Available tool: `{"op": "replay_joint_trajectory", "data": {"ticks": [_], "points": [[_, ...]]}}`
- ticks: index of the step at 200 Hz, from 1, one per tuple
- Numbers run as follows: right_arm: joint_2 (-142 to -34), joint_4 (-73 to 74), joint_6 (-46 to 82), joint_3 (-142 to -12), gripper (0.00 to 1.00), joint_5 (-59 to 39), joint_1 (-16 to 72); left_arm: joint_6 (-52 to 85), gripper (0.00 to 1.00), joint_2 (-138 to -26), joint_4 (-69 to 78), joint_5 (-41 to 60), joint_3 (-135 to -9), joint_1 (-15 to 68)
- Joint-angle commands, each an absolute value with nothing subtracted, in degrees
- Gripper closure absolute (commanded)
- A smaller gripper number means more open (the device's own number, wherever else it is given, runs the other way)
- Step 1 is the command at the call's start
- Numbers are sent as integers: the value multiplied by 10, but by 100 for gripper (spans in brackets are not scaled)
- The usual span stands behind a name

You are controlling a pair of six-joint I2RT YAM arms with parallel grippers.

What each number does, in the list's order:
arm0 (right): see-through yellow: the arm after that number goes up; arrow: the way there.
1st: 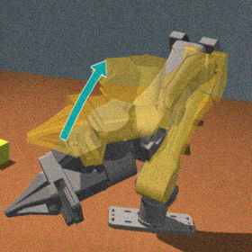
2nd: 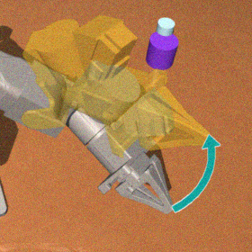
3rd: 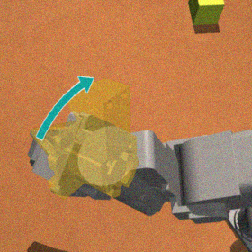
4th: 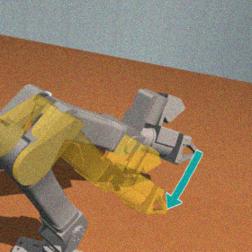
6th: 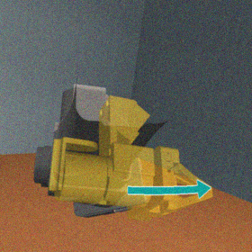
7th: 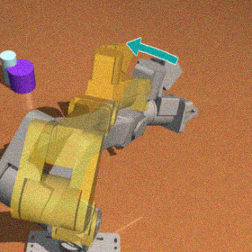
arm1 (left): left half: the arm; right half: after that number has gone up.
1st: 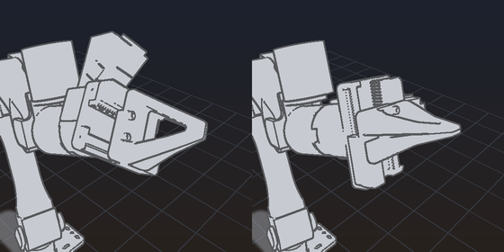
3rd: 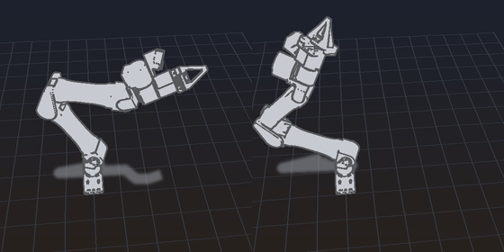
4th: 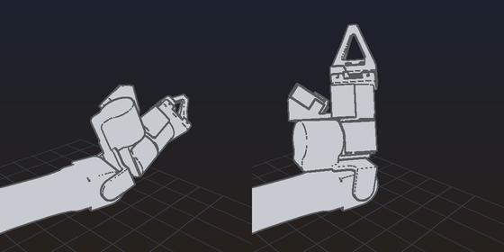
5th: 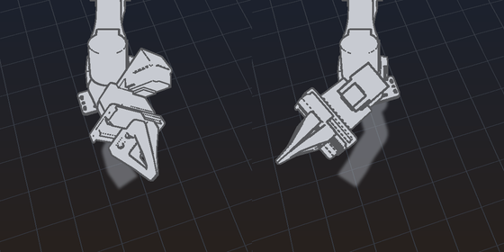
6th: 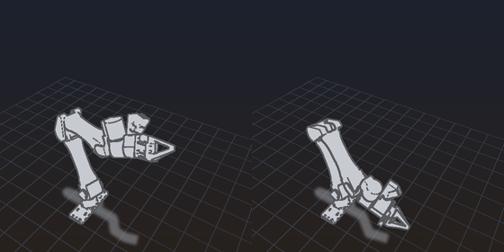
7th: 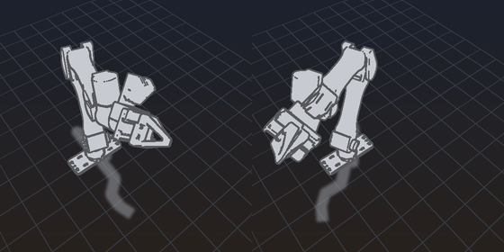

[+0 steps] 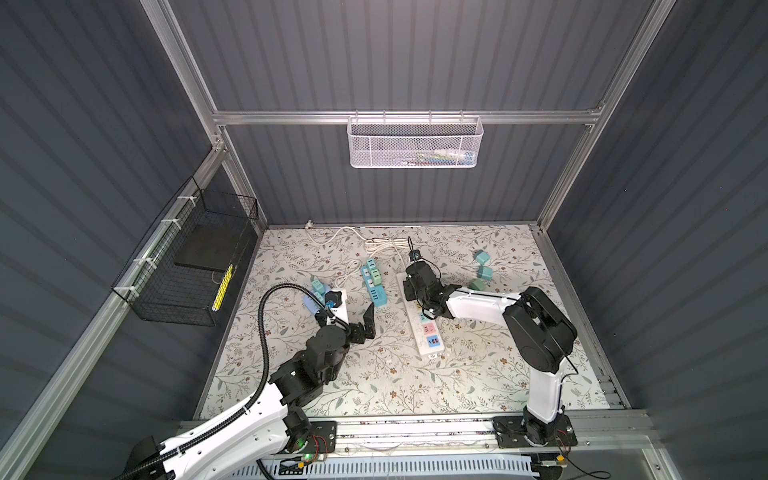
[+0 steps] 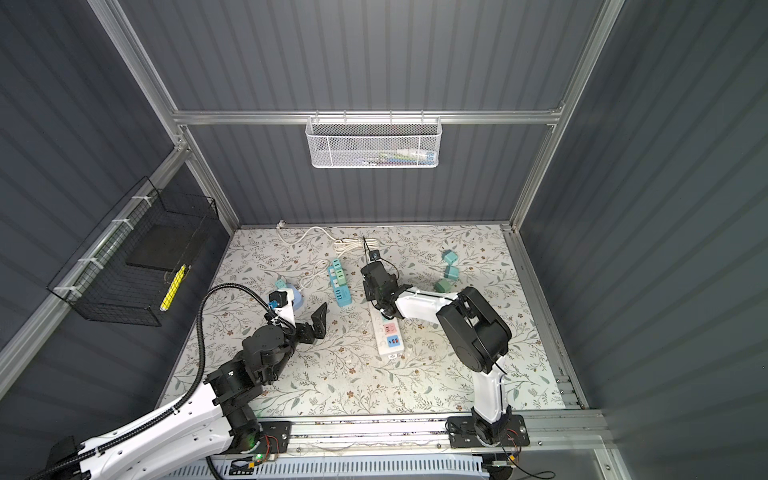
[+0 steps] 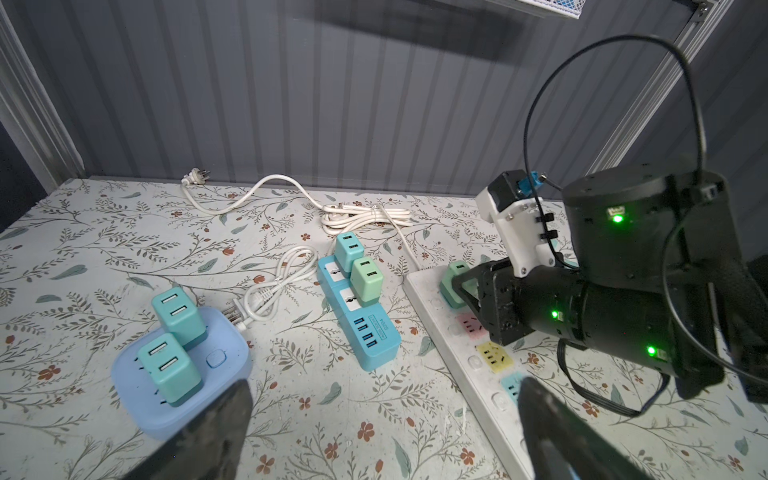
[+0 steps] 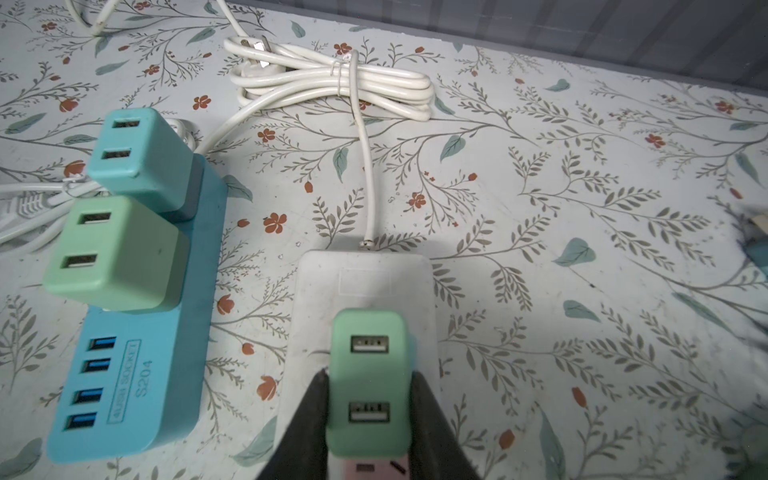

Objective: Insert the plug
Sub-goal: 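Press the green cube into a white strip outlet with the right gripper, then open the right gripper and move it to the loose cubes farther away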

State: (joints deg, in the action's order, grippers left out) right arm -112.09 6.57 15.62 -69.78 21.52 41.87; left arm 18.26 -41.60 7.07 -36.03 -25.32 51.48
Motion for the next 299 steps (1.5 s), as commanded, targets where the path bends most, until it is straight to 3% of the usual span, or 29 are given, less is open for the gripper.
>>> {"op": "replay_joint_trajectory", "data": {"ticks": [1, 72, 103, 158, 185, 299], "points": [[-1157, -48, 165, -710, 83, 216, 423, 181, 1, -404, 59, -366, -264, 514], [-1178, -93, 187, -706, 83, 199, 422, 185, 1, -402, 56, -356, -267, 514], [-1158, -96, 184, -706, 78, 188, 422, 187, 1, -405, 50, -353, -274, 514], [-1099, -119, 174, -759, 46, 139, 412, 198, 0, -411, 19, -344, -304, 514], [-1064, -126, 172, -769, 36, 116, 398, 198, 0, -415, 3, -338, -320, 514], [-1116, -135, 173, -787, 36, 74, 329, 203, 0, -440, 10, -320, -335, 514]]}}
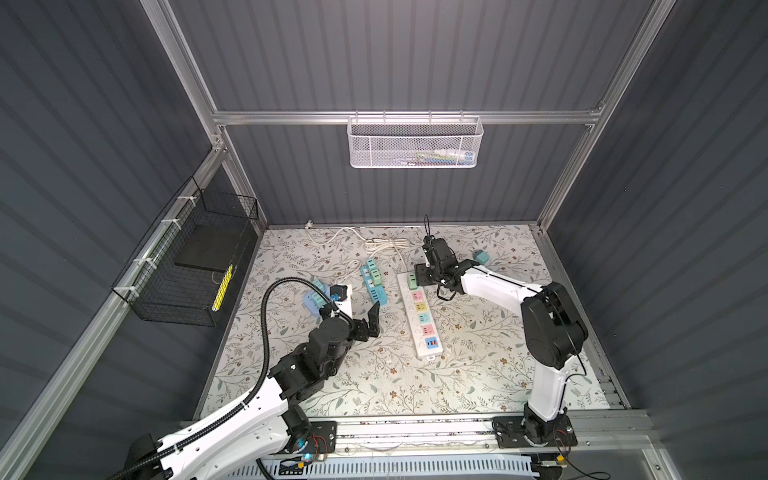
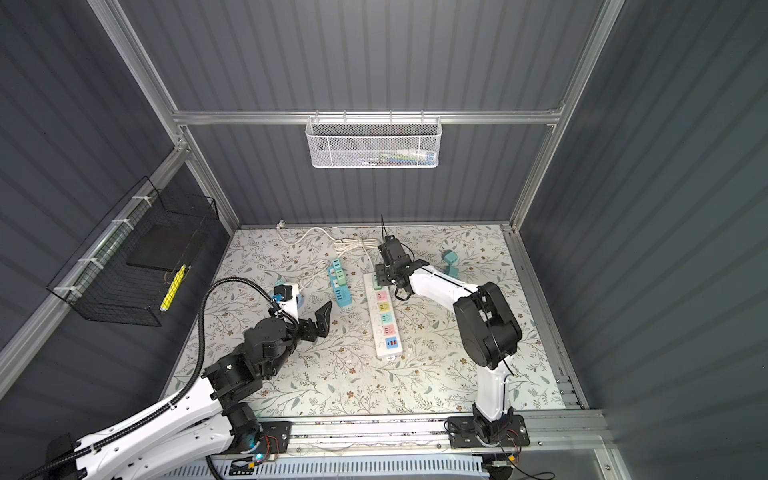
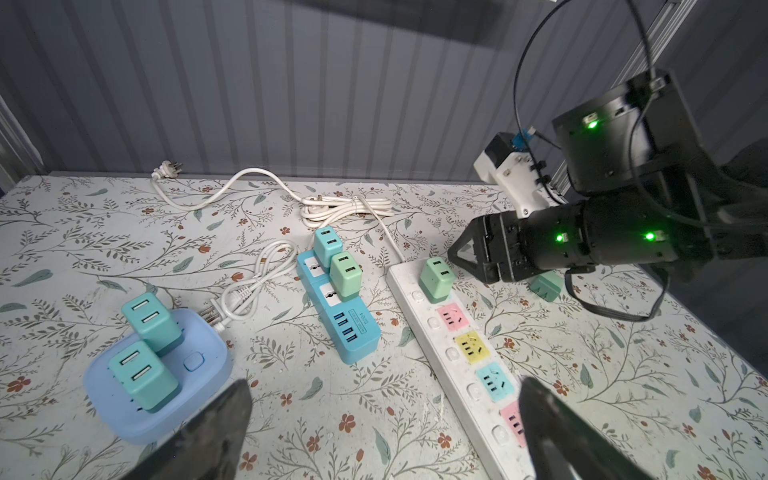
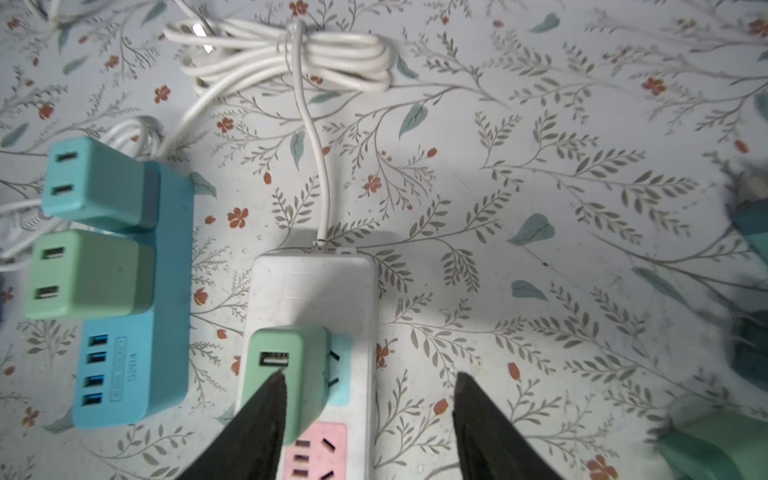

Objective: Insert the plug
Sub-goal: 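Open the right gripper and move it to the loose cubes farther away, then grasp a green cube among the loose cubes with the right gripper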

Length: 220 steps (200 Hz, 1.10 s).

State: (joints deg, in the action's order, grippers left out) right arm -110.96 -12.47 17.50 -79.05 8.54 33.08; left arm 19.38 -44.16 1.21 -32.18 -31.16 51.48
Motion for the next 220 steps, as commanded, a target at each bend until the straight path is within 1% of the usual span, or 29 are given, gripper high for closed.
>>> {"op": "replay_joint_trajectory", "data": {"ticks": [1, 54, 69, 94, 122, 147, 167, 195, 220], "points": [[-1117, -135, 173, -786, 36, 73, 329, 202, 0, -440, 9, -320, -335, 514], [-1102, -128, 179, -759, 36, 78, 328, 202, 0, -447, 14, -318, -334, 514], [-1083, -130, 180, -758, 36, 74, 327, 202, 0, -455, 17, -313, -338, 514], [-1019, -129, 199, -739, 31, 88, 308, 204, 0, -472, 22, -300, -344, 514], [-980, -182, 270, -712, 26, 160, 239, 205, 0, -481, 25, -296, -345, 514], [-977, -235, 323, -696, 24, 162, 172, 201, 0, -488, 32, -292, -347, 514], [-983, -238, 348, -684, 23, 150, 133, 200, 0, -499, 36, -287, -352, 514], [-1024, -250, 361, -706, 23, 109, 111, 200, 0, -513, 43, -278, -358, 514], [-1063, -266, 368, -735, 23, 99, 107, 197, 0, -520, 40, -273, -364, 514]]}}
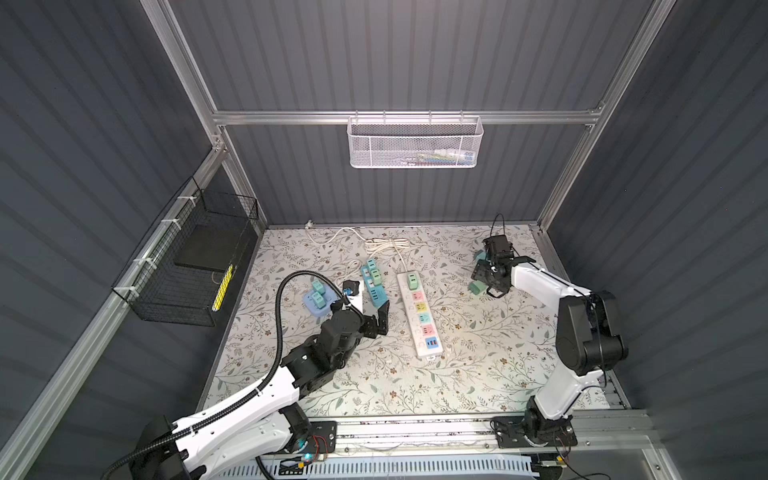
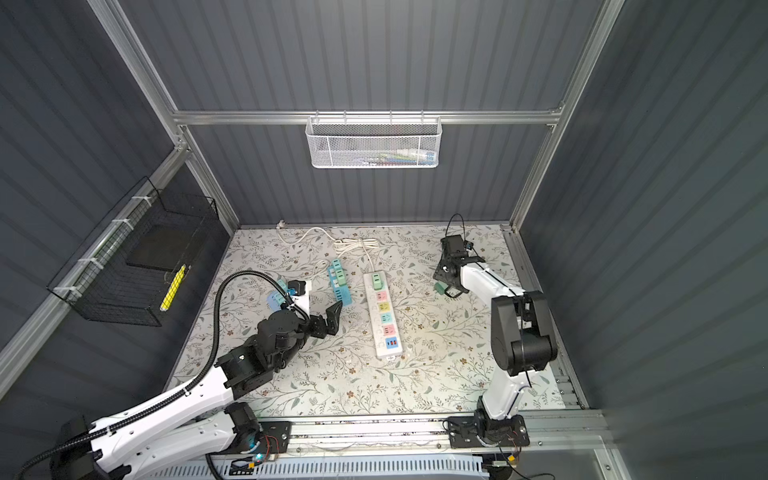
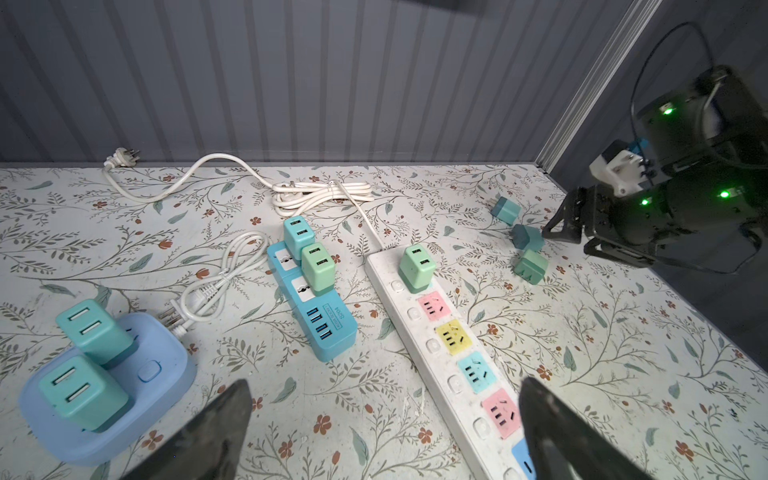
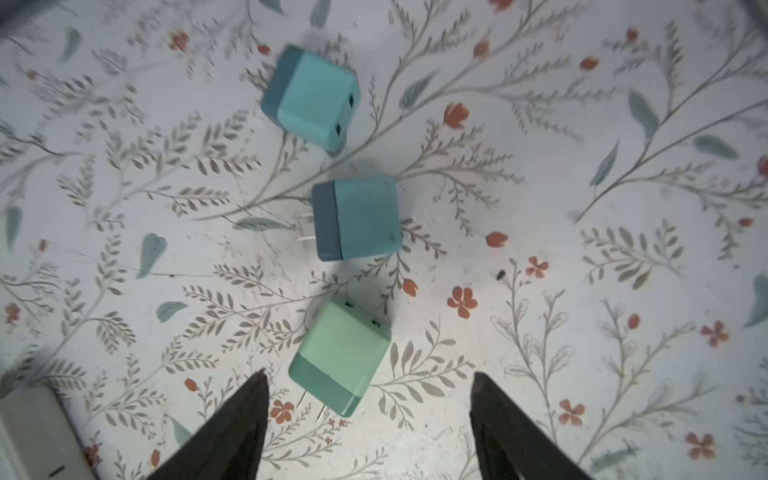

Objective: Insert the plug
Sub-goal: 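Grasp a green cube among the loose cubes with the right gripper, then lift the green cube and carry it toward the white strip with the right gripper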

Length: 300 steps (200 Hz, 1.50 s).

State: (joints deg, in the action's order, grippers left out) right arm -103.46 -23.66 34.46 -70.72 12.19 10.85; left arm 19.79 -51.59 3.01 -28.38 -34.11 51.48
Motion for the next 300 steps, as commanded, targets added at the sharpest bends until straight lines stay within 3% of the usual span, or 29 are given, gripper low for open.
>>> {"op": "replay_joint_trajectory", "data": {"ticks": [1, 94, 162, 248, 300], "points": [[-1064, -266, 368, -735, 23, 99, 107, 197, 0, -520, 40, -274, -364, 514], [-1126, -269, 380, -755, 33, 79, 101, 192, 0, -517, 41, -279, -356, 514], [-1107, -249, 361, -724, 58, 65, 98, 191, 0, -522, 44, -275, -358, 514], [-1039, -234, 341, -657, 60, 57, 112, 191, 0, -545, 48, -264, -375, 514], [-951, -226, 349, -550, 61, 86, 195, 226, 0, -585, 61, -251, -366, 514]]}}
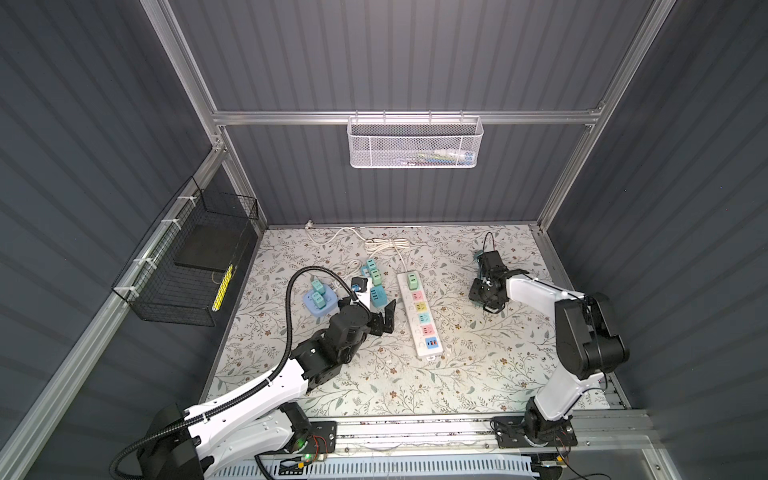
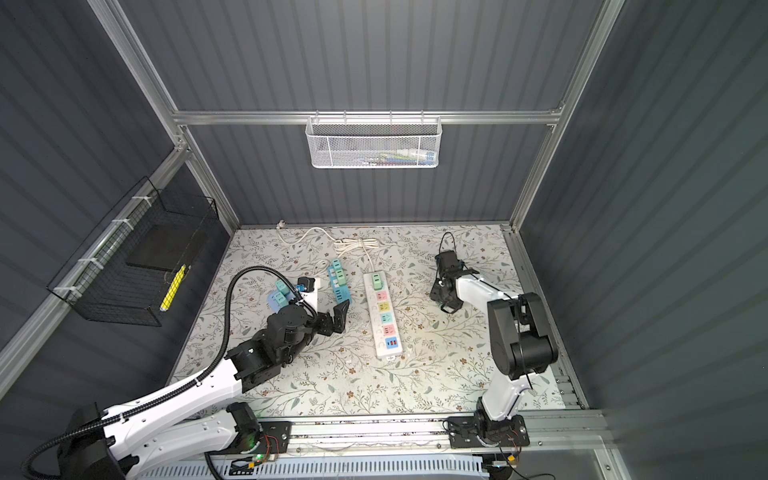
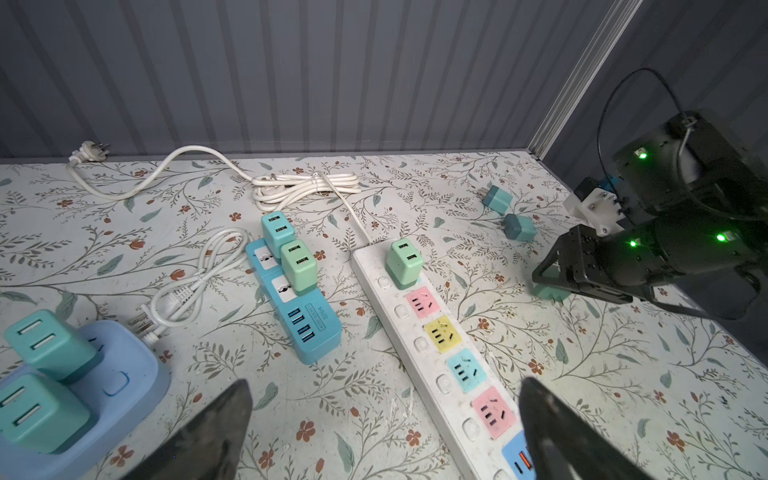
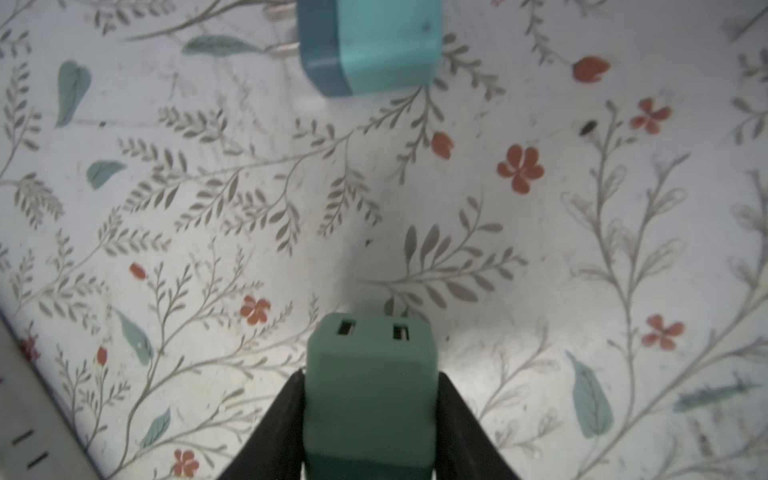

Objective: Insert the plug
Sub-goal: 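Lift the green cube and carry it toward the white strip with the right gripper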

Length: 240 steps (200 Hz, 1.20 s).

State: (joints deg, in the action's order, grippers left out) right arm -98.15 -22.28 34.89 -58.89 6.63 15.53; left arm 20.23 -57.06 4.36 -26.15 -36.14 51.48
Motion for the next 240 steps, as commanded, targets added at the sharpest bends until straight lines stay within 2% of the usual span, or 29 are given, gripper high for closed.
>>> {"op": "replay_joint_trajectory", "data": {"ticks": [1, 107, 189, 240], "points": [[-951, -226, 349, -548, 61, 87, 197, 227, 0, -585, 61, -251, -366, 514], [-879, -240, 424, -468, 61, 124, 356, 225, 0, -632, 50, -238, -380, 514], [-866, -237, 451, -436, 59, 113, 386, 228, 0, -671, 55, -215, -399, 514], [-861, -226, 449, -433, 51, 95, 385, 232, 0, -682, 40, -208, -415, 514]]}}
